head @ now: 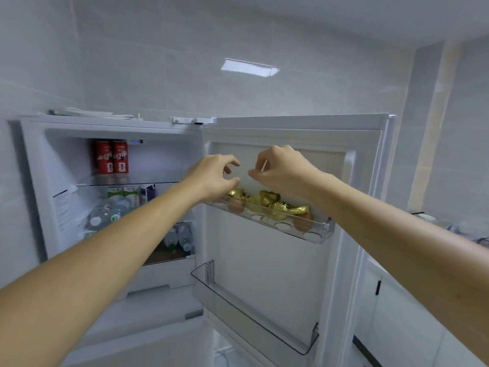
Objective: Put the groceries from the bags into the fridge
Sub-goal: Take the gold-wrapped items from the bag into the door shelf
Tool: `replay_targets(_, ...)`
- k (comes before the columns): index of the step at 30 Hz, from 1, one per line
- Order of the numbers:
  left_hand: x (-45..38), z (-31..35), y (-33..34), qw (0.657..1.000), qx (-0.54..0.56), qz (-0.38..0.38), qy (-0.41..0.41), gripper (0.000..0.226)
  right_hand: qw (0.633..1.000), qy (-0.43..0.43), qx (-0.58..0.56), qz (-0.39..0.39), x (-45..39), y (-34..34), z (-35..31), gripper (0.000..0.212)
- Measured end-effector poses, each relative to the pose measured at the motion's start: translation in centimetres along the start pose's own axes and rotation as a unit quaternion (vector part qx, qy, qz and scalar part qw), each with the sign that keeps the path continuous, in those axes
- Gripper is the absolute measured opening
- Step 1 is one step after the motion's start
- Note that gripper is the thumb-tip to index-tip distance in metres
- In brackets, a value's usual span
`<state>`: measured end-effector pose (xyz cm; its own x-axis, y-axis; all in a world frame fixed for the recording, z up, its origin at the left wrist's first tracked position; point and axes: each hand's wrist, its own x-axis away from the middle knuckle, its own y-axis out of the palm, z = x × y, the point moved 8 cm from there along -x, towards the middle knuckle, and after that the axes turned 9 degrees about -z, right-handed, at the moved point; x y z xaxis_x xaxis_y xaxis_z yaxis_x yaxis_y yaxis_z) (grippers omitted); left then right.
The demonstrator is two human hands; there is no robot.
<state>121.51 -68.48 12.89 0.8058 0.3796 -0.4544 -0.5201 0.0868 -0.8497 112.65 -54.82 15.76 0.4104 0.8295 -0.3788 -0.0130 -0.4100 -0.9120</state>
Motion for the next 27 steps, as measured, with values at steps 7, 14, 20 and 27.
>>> replay_targets(7,9.5,-10.1,-7.4,0.977,-0.153,0.073,-0.131,0.056,0.979,-0.195,0.028,0.05,-2.4,6.2,-14.5,0.048)
replay_targets(14,26.3,-17.8,-13.0,0.914,-0.274,0.106,-0.28,0.058,0.943,-0.329,-0.046,-0.02,-2.4,16.7,-29.1,0.057)
replay_targets(20,39.5,-19.7,-14.4,0.846,-0.321,0.095,-0.416,0.062,0.884,-0.445,-0.12,-0.077,2.5,23.5,-39.8,0.06)
replay_targets(27,50.2,-13.9,-10.9,0.781,-0.346,0.104,-0.509,0.058,0.787,-0.57,-0.214,-0.102,12.7,27.1,-45.2,0.057)
